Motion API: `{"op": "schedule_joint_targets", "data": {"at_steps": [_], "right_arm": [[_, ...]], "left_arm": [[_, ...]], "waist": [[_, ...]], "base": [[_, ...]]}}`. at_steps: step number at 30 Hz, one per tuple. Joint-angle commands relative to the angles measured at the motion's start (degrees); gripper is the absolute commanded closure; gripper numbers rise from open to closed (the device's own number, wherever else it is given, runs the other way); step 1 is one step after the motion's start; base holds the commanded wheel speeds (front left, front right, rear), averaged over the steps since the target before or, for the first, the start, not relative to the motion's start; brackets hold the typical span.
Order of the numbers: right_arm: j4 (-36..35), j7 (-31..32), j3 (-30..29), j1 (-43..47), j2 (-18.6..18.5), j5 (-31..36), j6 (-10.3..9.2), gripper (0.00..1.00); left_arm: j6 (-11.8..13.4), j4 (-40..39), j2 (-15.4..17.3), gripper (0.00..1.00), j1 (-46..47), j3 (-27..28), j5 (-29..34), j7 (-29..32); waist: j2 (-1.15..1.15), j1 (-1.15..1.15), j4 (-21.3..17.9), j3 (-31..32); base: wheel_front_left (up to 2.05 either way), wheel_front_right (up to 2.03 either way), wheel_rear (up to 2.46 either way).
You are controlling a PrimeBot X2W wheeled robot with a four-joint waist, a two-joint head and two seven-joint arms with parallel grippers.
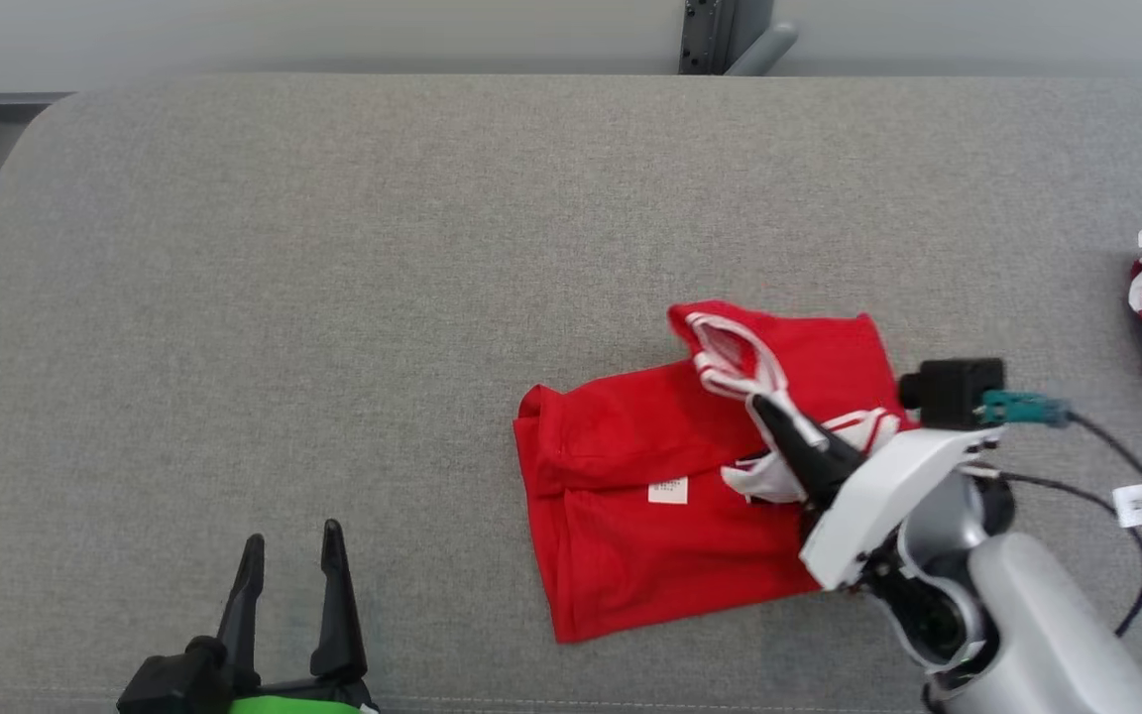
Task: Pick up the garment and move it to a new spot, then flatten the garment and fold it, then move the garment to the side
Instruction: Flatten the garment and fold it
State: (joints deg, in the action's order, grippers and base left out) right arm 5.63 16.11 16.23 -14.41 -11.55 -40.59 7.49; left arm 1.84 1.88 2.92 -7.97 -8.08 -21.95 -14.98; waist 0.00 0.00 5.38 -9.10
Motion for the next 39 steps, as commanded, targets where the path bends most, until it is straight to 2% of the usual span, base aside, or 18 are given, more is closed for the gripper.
{"op": "schedule_joint_targets", "data": {"at_steps": [1, 5, 9, 19, 20, 21, 24, 26, 27, 29, 35, 39], "right_arm": [[0.64, -0.44, 1.3, 0.34, 1.32, 0.91, -0.01, 1.0], [4.27, -2.88, 5.03, 0.55, 6.01, 3.15, -0.01, 1.0], [7.64, -6.13, 7.09, -1.23, 8.14, 2.88, 0.0, 1.0], [13.67, -12.2, 15.67, -4.77, 8.55, -0.72, 0.0, 1.0], [15.06, -13.29, 16.83, -5.32, 8.58, -1.12, 0.0, 0.75], [15.5, -13.78, 17.58, -5.54, 8.65, -1.16, 0.0, 0.0], [16.09, -14.79, 18.69, -5.93, 8.56, -1.05, 0.0, 0.0], [15.7, -16.63, 18.6, -6.62, 8.48, 1.42, 0.0, 0.0], [14.21, -18.53, 17.29, -5.98, 8.53, 4.76, 0.0, 0.0], [12.65, -19.22, 16.45, -4.92, 8.6, 5.62, 0.0, 0.0], [1.08, -19.68, 5.52, 2.72, 7.69, 15.57, -0.01, 0.0], [-2.84, -19.98, -2.52, 8.04, 5.83, 20.95, -0.02, 0.0]], "left_arm": [[0.35, 0.21, 0.04, 0.0, 1.03, -0.29, -0.38, -0.25], [0.84, 0.82, 0.04, 0.0, 1.9, -1.09, -0.82, -0.25], [1.16, 1.3, 0.04, 0.0, 2.27, -1.9, -0.73, -0.24], [1.65, 2.26, 0.03, 0.0, 2.03, -3.22, -0.61, -0.22], [1.73, 2.38, 0.03, 0.0, 1.61, -3.15, -0.79, -0.21], [1.76, 2.44, 0.03, 0.0, 1.38, -3.03, -0.82, -0.21], [1.84, 2.57, 0.03, 0.0, 0.77, -2.46, -0.74, -0.21], [1.81, 2.6, 0.03, 0.0, 0.46, -1.77, -0.46, -0.21], [2.02, 2.52, 0.03, 0.0, 0.04, -0.93, -0.12, -0.21], [2.13, 2.37, 0.03, 0.0, -0.15, -0.58, -0.03, -0.21], [2.76, 0.95, 0.04, 0.0, -1.38, 1.96, -0.58, -0.21], [2.18, 0.77, 0.04, 0.0, -1.91, 2.77, 0.54, -0.21]], "waist": [[0.0, 0.0, 1.14, -1.16], [0.0, 0.0, 2.26, -2.03], [0.0, 0.0, 3.06, -2.22], [0.0, 0.0, 4.4, -0.98], [0.0, 0.0, 4.42, -0.8], [0.0, 0.0, 4.34, -0.74], [0.0, 0.0, 3.91, -0.56], [0.0, 0.0, 3.32, -0.33], [0.0, 0.0, 2.53, 0.2], [0.0, 0.0, 2.11, 0.53], [0.0, 0.0, -1.08, 2.08], [0.0, 0.0, -3.03, 2.9]], "base": [[0.0, 0.0, 0.0], [0.0, 0.0, 0.0], [0.0, 0.0, 0.0], [0.0, 0.0, 0.0], [0.0, 0.0, 0.0], [0.0, 0.0, 0.0], [0.0, 0.0, 0.0], [0.0, 0.0, 0.0], [0.0, 0.0, 0.0], [0.0, 0.0, 0.0], [0.0, 0.0, 0.0], [0.0, 0.0, 0.0]]}}
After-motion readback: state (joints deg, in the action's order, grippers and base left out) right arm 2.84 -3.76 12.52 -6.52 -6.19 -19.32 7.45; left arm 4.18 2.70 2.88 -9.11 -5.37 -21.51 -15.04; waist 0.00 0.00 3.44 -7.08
